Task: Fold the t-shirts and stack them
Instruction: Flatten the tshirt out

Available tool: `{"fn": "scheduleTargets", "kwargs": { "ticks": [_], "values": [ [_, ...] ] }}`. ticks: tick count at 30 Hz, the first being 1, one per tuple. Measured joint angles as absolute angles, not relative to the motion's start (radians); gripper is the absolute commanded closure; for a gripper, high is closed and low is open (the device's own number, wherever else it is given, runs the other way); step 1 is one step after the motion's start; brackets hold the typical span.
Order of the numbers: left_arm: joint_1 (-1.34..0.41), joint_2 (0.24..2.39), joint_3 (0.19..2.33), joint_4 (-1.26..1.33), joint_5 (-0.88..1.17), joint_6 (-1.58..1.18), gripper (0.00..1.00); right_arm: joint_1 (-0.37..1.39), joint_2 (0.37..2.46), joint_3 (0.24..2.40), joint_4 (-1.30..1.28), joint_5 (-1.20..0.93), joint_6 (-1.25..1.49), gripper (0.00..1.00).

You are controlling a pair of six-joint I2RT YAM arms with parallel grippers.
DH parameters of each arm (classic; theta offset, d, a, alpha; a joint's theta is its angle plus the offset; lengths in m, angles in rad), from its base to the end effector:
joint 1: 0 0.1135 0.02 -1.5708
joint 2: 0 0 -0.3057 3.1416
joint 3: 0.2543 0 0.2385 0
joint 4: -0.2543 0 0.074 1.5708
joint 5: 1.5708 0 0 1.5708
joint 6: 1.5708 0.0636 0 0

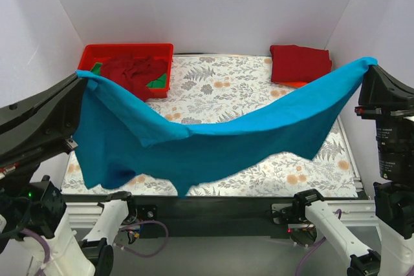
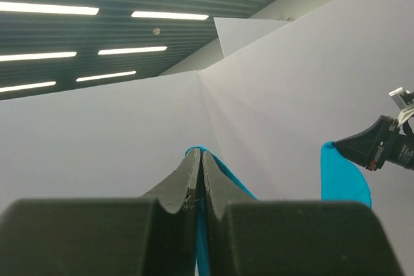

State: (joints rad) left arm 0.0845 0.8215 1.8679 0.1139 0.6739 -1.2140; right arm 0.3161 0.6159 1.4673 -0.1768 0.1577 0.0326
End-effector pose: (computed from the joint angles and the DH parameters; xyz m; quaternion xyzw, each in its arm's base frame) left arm -0.0716 -0.0459 0.6806 0.1415 0.3489 -0.5514 0.7444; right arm -0.0118 -0.0144 0.5887 0.0093 0.4376 0.1222 0.8908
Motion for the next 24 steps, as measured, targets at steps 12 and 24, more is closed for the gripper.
{"fn": "scheduleTargets", "kwargs": {
  "ticks": [12, 24],
  "values": [
    [0.057, 1.283, 1.619, 0.414, 0.773, -1.380, 1.00, 0.308, 0.912, 1.352, -0.091, 0.449, 0.023, 0.99],
    [-0.130, 2.296, 1.717, 0.202, 0.752, -1.303, 0.16, 0.065, 1.540, 1.200, -0.069, 0.427, 0.124, 0.02]
  ]
}}
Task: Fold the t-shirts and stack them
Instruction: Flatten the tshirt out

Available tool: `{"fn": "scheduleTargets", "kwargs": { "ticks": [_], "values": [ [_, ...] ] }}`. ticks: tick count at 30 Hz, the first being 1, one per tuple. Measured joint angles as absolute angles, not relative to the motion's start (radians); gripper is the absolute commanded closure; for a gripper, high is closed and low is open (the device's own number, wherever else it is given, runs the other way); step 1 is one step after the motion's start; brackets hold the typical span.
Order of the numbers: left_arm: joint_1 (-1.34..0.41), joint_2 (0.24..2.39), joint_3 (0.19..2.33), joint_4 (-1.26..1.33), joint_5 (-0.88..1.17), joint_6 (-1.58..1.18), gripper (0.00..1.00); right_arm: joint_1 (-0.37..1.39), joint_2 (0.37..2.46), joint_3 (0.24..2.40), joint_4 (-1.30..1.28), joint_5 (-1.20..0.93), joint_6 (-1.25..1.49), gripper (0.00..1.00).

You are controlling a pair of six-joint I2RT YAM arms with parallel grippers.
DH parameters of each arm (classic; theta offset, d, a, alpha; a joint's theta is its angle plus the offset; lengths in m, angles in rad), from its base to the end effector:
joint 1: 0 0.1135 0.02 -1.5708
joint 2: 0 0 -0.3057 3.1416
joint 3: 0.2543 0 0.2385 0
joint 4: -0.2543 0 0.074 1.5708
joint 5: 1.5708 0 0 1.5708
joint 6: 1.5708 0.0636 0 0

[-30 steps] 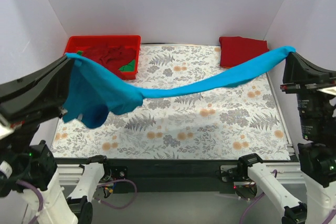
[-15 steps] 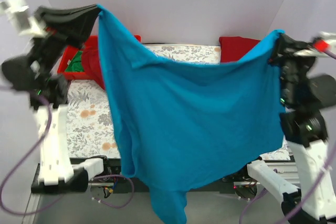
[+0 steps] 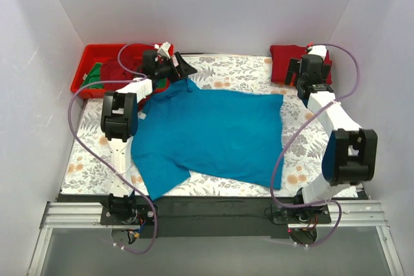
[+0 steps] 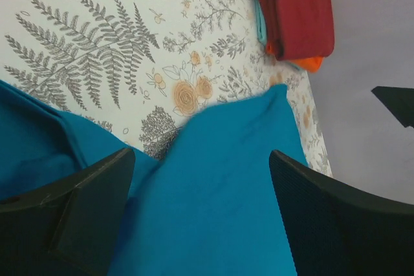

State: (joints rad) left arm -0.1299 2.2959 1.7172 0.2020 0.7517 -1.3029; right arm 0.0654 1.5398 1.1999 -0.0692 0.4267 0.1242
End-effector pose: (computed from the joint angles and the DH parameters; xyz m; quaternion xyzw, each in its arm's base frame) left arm 0.5505 -0.1157 0.2220 -0.2539 0.7549 -0.5724 0.1951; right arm 0.3701 -0.0021 0.3462 0.1402 0.8133 -0.1255 0.5506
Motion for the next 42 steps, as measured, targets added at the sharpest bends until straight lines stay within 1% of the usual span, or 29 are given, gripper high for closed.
{"fn": "scheduleTargets", "kwargs": {
  "ticks": [3, 5, 10, 13, 17, 23, 27, 34, 42],
  "values": [
    [-0.148, 2.298, 1.711, 0.168, 0.751, -1.266, 0.15, 0.066, 1.625, 1.206, -0.070, 0.368, 0.130, 0.02],
    [-0.154, 2.240, 1.674, 0.173, 0.749, -1.240, 0.15, 0.068, 1.633, 1.200, -0.067, 0.312, 0.138, 0.02],
    [-0.157, 1.977, 1.487, 0.215, 0.723, -1.183, 0.14, 0.082, 1.541, 1.125, 0.012, 0.140, 0.171, 0.04],
    [-0.160, 1.806, 1.339, 0.260, 0.690, -1.156, 0.15, 0.112, 1.472, 1.050, 0.064, 0.021, 0.195, 0.04],
    [-0.162, 1.686, 1.163, 0.299, 0.633, -1.134, 0.14, 0.191, 1.490, 1.009, 0.097, -0.093, 0.214, 0.06],
    [-0.163, 1.591, 0.938, 0.261, 0.490, -1.100, 0.05, 0.260, 1.600, 0.961, 0.107, -0.197, 0.233, 0.07],
    [-0.132, 1.539, 0.860, 0.237, 0.430, -1.096, 0.05, 0.262, 1.647, 0.938, 0.105, -0.218, 0.238, 0.07],
    [0.002, 1.509, 0.747, 0.247, 0.393, -1.123, 0.05, 0.262, 1.711, 0.934, 0.107, -0.221, 0.252, 0.07],
    [0.000, 1.499, 0.727, 0.241, 0.371, -1.122, 0.05, 0.234, 1.762, 0.933, 0.115, -0.229, 0.278, 0.08]
  ]
}}
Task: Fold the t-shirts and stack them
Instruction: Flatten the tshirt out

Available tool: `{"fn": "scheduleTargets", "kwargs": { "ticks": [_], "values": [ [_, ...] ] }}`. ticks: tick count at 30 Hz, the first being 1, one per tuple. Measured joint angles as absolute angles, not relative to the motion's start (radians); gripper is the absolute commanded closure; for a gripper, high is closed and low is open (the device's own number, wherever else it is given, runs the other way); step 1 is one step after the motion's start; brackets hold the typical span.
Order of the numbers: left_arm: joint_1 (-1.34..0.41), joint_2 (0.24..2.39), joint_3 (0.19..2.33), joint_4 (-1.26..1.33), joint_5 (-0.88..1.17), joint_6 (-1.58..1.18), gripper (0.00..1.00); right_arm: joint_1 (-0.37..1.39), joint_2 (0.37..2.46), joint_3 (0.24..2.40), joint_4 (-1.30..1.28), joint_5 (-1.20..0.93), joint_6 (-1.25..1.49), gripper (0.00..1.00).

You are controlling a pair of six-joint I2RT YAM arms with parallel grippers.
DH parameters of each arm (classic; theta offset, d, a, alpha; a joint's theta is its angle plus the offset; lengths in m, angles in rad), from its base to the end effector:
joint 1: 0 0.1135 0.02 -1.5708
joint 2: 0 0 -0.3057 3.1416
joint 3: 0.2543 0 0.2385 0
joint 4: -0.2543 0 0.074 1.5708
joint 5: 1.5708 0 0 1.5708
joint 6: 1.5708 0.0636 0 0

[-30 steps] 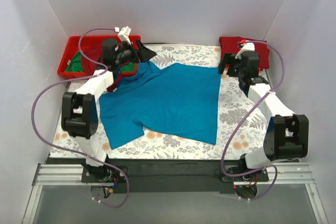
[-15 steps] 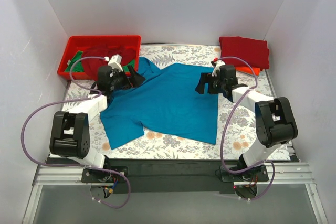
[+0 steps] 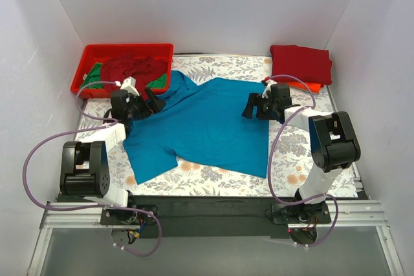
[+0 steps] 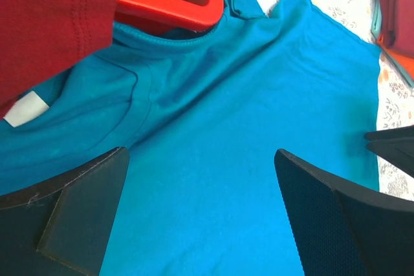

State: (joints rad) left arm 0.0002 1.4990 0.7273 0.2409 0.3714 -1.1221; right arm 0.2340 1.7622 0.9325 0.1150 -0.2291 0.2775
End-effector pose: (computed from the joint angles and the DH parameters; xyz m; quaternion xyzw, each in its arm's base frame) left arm 0.3203 -0.0230 0.2330 -0.3762 0.7709 -0.3955 0.3283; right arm 0.3672 0.1024 0.1947 -0.0278 0.9046 0.2049 0.3727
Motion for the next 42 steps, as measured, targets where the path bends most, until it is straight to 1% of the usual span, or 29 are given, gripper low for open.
{"fn": "scheduleTargets", "kwargs": {
  "ticks": [6, 15, 18, 20, 25, 33, 38, 42],
  "values": [
    [0.028, 1.472, 0.718, 0.241, 0.352, -1.120, 0.04, 0.185, 1.742, 0.888, 0.163, -0.236, 0.319, 0.07],
    [0.039, 1.464, 0.711, 0.220, 0.319, -1.115, 0.04, 0.074, 1.696, 0.839, 0.160, -0.215, 0.348, 0.06],
    [0.039, 1.464, 0.711, 0.207, 0.313, -1.110, 0.05, 0.039, 1.673, 0.814, 0.159, -0.199, 0.358, 0.06],
    [0.039, 1.463, 0.711, 0.198, 0.314, -1.103, 0.09, 0.022, 1.657, 0.800, 0.156, -0.176, 0.363, 0.06],
    [0.017, 1.462, 0.712, 0.178, 0.310, -1.086, 0.10, -0.008, 1.637, 0.792, 0.132, -0.130, 0.367, 0.09],
    [-0.139, 1.463, 0.733, 0.132, 0.291, -1.081, 0.12, 0.005, 1.573, 0.781, 0.036, -0.091, 0.351, 0.10],
    [-0.156, 1.467, 0.698, 0.141, 0.321, -1.102, 0.12, 0.075, 1.510, 0.767, -0.006, -0.080, 0.340, 0.11],
    [-0.157, 1.535, 0.686, 0.141, 0.364, -1.113, 0.13, 0.141, 1.506, 0.759, -0.010, -0.074, 0.337, 0.10]
  ]
}}
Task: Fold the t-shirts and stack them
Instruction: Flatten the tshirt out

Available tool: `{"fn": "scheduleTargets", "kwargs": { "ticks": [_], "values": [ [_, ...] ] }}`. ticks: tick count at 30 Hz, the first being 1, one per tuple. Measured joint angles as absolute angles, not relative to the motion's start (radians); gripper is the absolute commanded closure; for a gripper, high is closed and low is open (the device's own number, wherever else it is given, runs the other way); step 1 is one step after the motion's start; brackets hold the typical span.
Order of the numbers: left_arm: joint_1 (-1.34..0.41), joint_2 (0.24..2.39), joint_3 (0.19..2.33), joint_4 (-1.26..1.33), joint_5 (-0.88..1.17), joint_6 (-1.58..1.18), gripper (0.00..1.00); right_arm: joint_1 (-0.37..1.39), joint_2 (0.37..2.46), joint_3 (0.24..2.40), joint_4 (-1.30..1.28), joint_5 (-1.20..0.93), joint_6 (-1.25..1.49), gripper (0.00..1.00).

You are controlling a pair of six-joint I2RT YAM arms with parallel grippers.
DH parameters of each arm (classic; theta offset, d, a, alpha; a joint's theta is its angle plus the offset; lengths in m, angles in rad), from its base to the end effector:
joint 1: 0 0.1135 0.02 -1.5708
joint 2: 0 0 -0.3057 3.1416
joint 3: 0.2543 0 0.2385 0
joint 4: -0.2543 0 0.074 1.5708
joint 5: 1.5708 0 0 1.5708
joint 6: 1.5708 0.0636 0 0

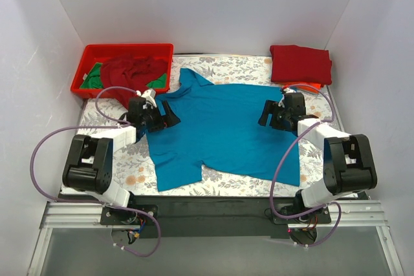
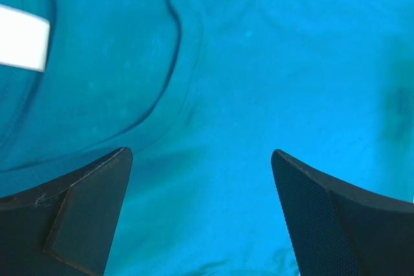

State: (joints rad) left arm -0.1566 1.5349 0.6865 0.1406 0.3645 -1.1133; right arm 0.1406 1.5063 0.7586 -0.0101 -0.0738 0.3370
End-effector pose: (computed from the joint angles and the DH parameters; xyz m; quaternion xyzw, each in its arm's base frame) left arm 0.3007 -0.0704 0.1988 -0.3439 0.8279 -0.3765 0.2335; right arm 0.3065 0.0481 0.2111 0.0755 0.9149 0.1264 0.3759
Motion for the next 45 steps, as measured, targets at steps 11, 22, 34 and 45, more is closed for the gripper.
{"fn": "scheduleTargets", "kwargs": {
  "ticks": [11, 22, 34, 45],
  "values": [
    [-0.157, 1.691, 0.785, 0.154, 0.380, -1.141, 0.14, 0.158, 1.587, 0.791, -0.002, -0.040, 0.334, 0.10],
    [-0.157, 1.874, 1.004, 0.141, 0.368, -1.142, 0.14, 0.157, 1.718, 0.932, -0.007, 0.029, 0.334, 0.09],
    [-0.162, 2.009, 1.211, 0.072, 0.325, -1.129, 0.14, 0.123, 1.814, 1.062, -0.058, 0.076, 0.333, 0.08],
    [-0.222, 1.931, 1.139, 0.068, 0.206, -1.074, 0.15, 0.118, 1.808, 1.063, -0.072, 0.051, 0.284, 0.10]
  ]
}}
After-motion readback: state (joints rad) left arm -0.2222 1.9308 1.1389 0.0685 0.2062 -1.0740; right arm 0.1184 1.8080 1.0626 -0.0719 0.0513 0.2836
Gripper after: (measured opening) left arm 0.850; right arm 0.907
